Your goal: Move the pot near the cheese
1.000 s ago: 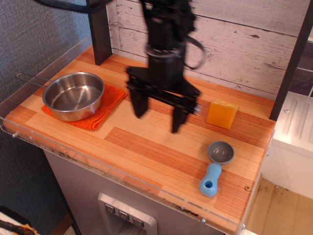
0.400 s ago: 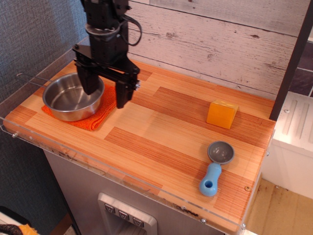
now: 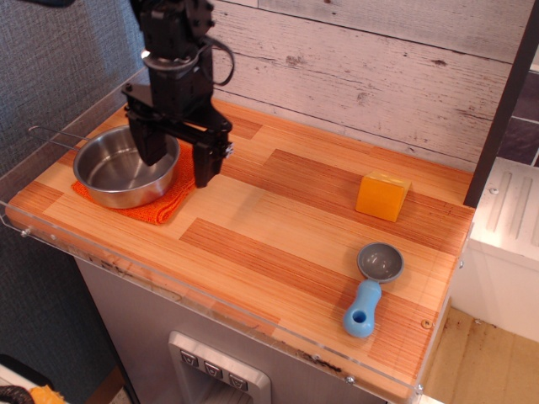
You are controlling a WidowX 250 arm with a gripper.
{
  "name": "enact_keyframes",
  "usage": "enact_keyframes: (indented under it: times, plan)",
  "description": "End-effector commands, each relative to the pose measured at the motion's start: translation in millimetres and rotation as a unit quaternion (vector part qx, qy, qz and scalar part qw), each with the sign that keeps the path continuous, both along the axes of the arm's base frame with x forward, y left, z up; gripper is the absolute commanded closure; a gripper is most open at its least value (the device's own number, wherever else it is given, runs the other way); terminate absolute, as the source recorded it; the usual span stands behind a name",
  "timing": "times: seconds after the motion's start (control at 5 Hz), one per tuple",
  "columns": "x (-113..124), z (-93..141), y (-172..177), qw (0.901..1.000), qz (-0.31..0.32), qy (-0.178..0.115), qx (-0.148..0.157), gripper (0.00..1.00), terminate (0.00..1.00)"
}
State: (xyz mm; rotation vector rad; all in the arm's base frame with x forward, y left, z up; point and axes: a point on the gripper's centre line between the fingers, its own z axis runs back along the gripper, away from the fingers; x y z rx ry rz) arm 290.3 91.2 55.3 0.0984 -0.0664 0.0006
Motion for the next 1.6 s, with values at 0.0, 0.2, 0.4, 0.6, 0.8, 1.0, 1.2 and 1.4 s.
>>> enact_keyframes:
  times: [0.0,0.2,0.4,0.6,0.8,1.0,1.2,1.4]
  plan:
    - [8,-8,19,0.9998,0.016,-0.009,0.010,0.00,0.00]
    - [10,-17,22,0.9998,0.020,0.000,0.003,0.00,0.00]
    - [12,-22,21,0.9998,0.019,0.005,-0.002,1.00,0.00]
    - [10,-20,22,0.9998,0.020,0.001,-0.004,1.00,0.00]
    - [8,-16,24,0.9999,0.015,0.001,-0.006,1.00,0.00]
    - [4,-10,29,0.9999,-0.005,0.002,-0.016,1.00,0.00]
    - [3,-7,31,0.9995,-0.026,0.004,-0.019,1.00,0.00]
    - [4,-1,27,0.9981,-0.059,0.002,-0.016,1.00,0.00]
